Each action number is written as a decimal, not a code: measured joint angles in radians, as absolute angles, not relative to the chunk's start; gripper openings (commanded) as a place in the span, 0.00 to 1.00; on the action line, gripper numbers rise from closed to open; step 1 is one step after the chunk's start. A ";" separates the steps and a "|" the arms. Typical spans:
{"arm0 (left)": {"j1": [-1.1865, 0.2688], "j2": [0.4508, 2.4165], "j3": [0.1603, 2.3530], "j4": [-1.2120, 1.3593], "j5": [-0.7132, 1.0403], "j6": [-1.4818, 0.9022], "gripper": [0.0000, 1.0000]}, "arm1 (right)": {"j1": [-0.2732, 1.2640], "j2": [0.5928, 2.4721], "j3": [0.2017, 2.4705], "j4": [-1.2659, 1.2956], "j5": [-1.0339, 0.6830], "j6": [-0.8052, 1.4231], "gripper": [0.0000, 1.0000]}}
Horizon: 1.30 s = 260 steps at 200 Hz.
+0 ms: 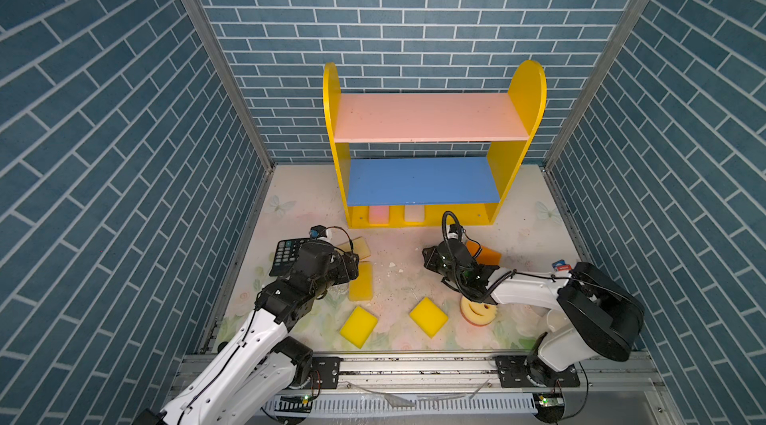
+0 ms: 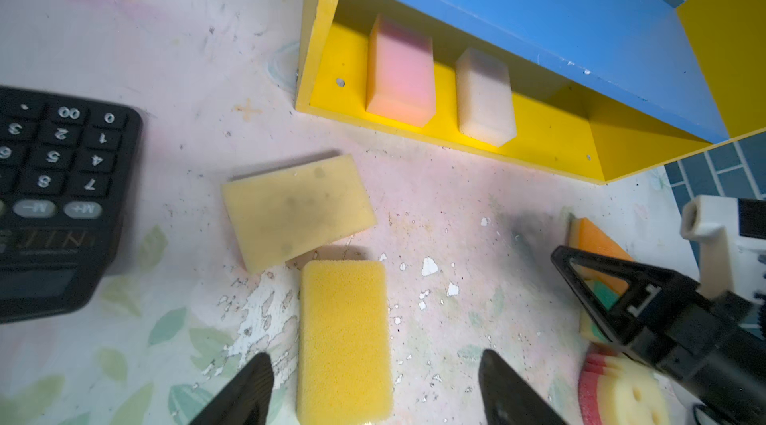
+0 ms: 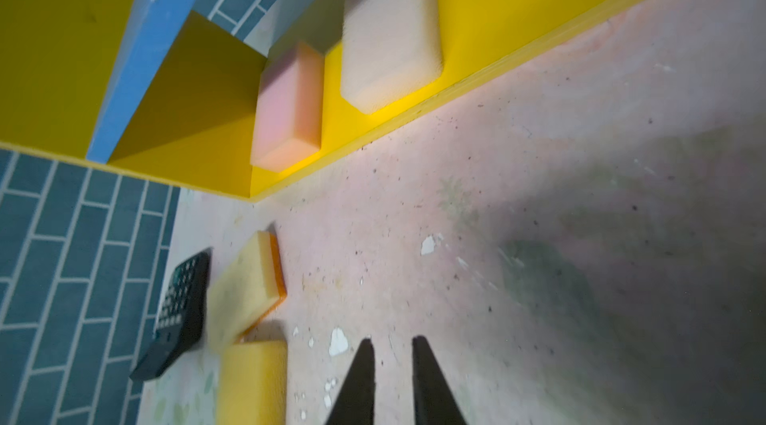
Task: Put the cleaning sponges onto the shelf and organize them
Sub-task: 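Lower the right gripper onto the bright yellow sponge and grasp it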
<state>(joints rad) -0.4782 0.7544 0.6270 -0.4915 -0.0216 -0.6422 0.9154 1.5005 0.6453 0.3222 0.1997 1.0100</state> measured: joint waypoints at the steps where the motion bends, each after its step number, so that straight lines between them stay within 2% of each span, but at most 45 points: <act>1: -0.478 0.754 0.628 -0.492 -0.023 -0.643 0.84 | 0.916 1.498 0.646 0.317 0.199 1.007 0.30; 20: -0.470 0.755 0.643 -0.498 -0.033 -0.640 0.87 | 0.943 1.452 0.674 0.190 0.181 0.925 0.41; 60: -0.461 0.772 0.658 -0.519 -0.044 -0.639 0.90 | 0.979 1.382 0.685 -0.057 0.100 0.783 0.56; 109: -0.451 0.791 0.658 -0.519 -0.045 -0.639 0.90 | 1.014 1.289 0.676 -0.257 0.039 0.721 0.56; 152: -0.450 0.846 0.658 -0.503 -0.032 -0.639 0.90 | 1.128 1.282 0.653 -0.313 0.025 0.728 0.55; 174: -0.450 0.881 0.658 -0.488 -0.022 -0.639 0.90 | 1.182 1.296 0.646 -0.317 0.035 0.749 0.50; 204: -0.450 0.918 0.658 -0.457 -0.005 -0.642 0.90 | 1.217 1.290 0.566 -0.254 0.080 0.800 0.33; 216: -0.450 0.926 0.658 -0.447 0.002 -0.643 0.90 | 1.217 1.269 0.527 -0.213 0.099 0.826 0.22; 230: -0.449 0.930 0.659 -0.439 0.010 -0.646 0.90 | 1.216 1.228 0.496 -0.183 0.136 0.849 0.00; 260: -0.449 0.929 0.664 -0.434 0.021 -0.648 0.90 | 1.146 1.138 0.444 -0.133 0.210 0.867 0.00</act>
